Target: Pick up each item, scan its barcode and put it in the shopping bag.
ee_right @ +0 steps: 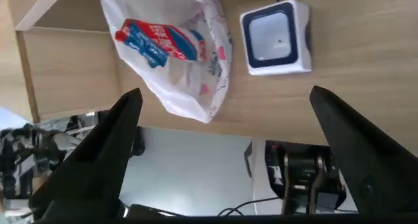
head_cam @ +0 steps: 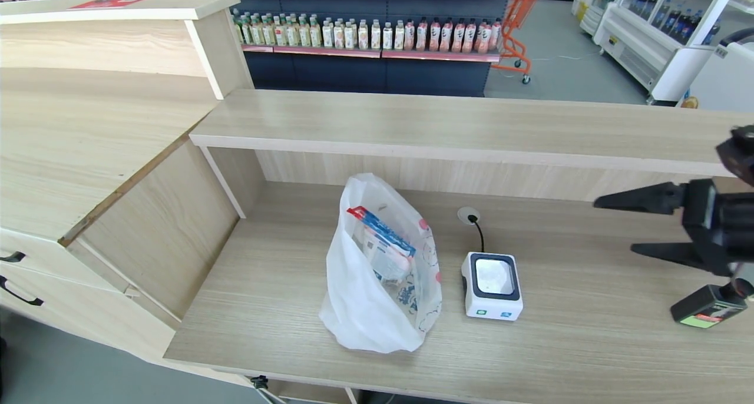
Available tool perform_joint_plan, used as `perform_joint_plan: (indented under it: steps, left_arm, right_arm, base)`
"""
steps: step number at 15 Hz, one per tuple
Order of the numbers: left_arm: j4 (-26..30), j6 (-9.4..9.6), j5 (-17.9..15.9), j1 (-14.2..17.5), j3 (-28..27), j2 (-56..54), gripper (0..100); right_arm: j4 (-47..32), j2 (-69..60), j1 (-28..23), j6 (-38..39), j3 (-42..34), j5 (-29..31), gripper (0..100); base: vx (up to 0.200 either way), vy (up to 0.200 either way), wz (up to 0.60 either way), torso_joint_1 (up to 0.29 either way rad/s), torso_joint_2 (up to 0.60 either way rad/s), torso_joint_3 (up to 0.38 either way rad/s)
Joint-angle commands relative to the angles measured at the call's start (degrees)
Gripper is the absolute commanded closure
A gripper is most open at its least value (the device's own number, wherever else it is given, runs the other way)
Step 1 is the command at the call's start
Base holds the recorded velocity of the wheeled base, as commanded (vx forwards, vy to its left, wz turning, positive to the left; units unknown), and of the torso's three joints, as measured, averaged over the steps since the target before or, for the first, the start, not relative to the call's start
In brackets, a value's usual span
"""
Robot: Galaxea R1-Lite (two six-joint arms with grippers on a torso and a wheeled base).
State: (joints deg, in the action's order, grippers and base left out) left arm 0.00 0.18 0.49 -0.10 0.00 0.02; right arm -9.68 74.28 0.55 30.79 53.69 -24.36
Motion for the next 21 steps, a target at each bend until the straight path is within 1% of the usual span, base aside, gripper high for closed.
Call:
perform_joint_plan:
  steps: [1,2,6,15,17,21]
  left_arm:
    - [0.0,-0.01,0.04,0.01,0.0,-0.02,0]
    - [0.0,-0.01,0.04,0.01,0.0,-0.02,0]
    - [0.0,0.08,-0.05,0.01,0.0,-0.02,0]
    - [0.0,0.17,0.04,0.01,0.0,-0.02,0]
    - [0.0,0.17,0.13,0.01,0.0,-0.02,0]
    - [0.0,0.08,0.04,0.1,0.0,-0.02,0]
  right_arm:
    - [-7.64,-7.83,-10.74,-2.76,-0.69,-0.16,0]
    - [-8.34,-8.1,-12.24,-2.76,-0.87,-0.16,0]
    - [-8.43,-8.97,-12.77,-2.76,-2.01,-0.16,0]
    - [-8.43,-8.1,-12.5,-2.93,-2.71,-0.16,0]
    - [-9.22,-7.22,-12.59,-5.48,-3.77,-0.16,0]
    - [-15.55,-5.37,-12.85,-16.29,-4.2,1.68,0]
  base:
    - [0.0,0.0,0.0,0.0,0.0,0.0]
    - [0.0,0.0,0.0,0.0,0.0,0.0]
    - [0.0,0.0,0.0,0.0,0.0,0.0]
    - [0.0,-0.2,0.0,0.001,0.0,0.001]
    - [0.0,-0.2,0.0,0.007,0.0,0.002]
    - [0.0,-0.2,0.0,0.001,0.0,0.005]
